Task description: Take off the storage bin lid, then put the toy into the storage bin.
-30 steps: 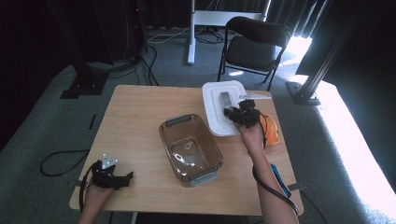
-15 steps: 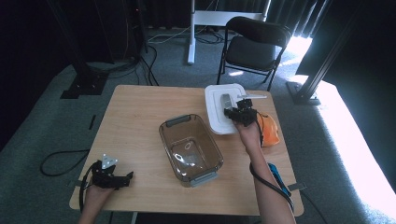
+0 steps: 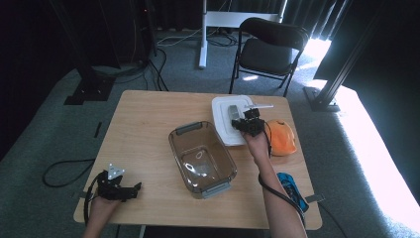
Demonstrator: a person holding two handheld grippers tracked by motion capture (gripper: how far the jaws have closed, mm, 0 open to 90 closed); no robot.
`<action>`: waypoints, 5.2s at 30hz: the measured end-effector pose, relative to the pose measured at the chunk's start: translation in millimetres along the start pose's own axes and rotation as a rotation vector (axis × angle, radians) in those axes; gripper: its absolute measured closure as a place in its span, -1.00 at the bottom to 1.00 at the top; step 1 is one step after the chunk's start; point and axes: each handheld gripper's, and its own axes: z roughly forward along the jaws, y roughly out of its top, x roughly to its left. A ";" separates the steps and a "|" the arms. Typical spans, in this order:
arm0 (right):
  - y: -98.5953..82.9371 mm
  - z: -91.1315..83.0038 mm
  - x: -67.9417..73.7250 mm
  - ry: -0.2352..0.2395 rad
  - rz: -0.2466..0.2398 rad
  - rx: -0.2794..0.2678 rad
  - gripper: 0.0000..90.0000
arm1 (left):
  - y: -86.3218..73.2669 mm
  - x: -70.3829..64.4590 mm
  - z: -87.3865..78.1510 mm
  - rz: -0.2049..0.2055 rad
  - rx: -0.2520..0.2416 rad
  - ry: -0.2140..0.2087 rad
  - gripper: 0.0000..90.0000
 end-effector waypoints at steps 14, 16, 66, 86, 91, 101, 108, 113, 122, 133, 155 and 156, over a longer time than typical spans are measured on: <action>-12.9 30.4 3.4 0.003 0.006 0.049 0.52 | -0.6 -0.2 -0.5 0.001 0.000 -0.002 -1.00; -13.9 33.3 3.2 0.001 0.013 0.054 0.52 | -0.6 -0.3 -0.5 0.001 -0.001 -0.002 -1.00; -38.3 36.0 -1.6 -0.039 0.039 0.147 -0.36 | -1.0 -1.0 -0.8 -0.002 -0.002 -0.001 -1.00; -41.4 -5.6 2.8 -0.010 0.038 0.097 -0.63 | -1.1 -1.1 -0.8 -0.003 -0.001 -0.001 -1.00; -43.5 -18.1 3.3 0.002 0.019 0.075 -0.73 | -1.1 -1.2 -0.8 -0.003 -0.002 0.000 -1.00; -42.7 -45.6 -1.5 -0.010 0.018 0.017 -0.70 | -1.1 -1.2 -0.8 -0.004 -0.002 0.000 -1.00; -41.5 -64.8 -12.6 -0.033 0.027 -0.001 -0.70 | -1.2 -1.4 -0.9 -0.004 -0.002 0.001 -1.00; -41.0 -79.5 -24.0 -0.072 0.044 -0.023 -0.70 | -1.3 -1.4 -0.9 -0.005 -0.003 0.001 -1.00; -44.3 -100.1 -48.4 -0.133 0.083 -0.042 -0.70 | -1.6 -1.5 -1.3 -0.004 -0.002 0.001 -1.00; -54.9 -110.4 -72.7 -0.193 0.126 -0.035 -0.70 | -1.6 -1.5 -1.3 -0.004 -0.002 0.001 -1.00; -63.4 -119.7 -98.5 -0.232 0.195 -0.017 -0.73 | -1.6 -1.6 -1.3 -0.004 -0.001 0.001 -1.00; -64.0 -119.3 -100.3 -0.230 0.200 -0.018 -0.73 | -1.6 -1.6 -1.3 -0.005 -0.002 0.001 -1.00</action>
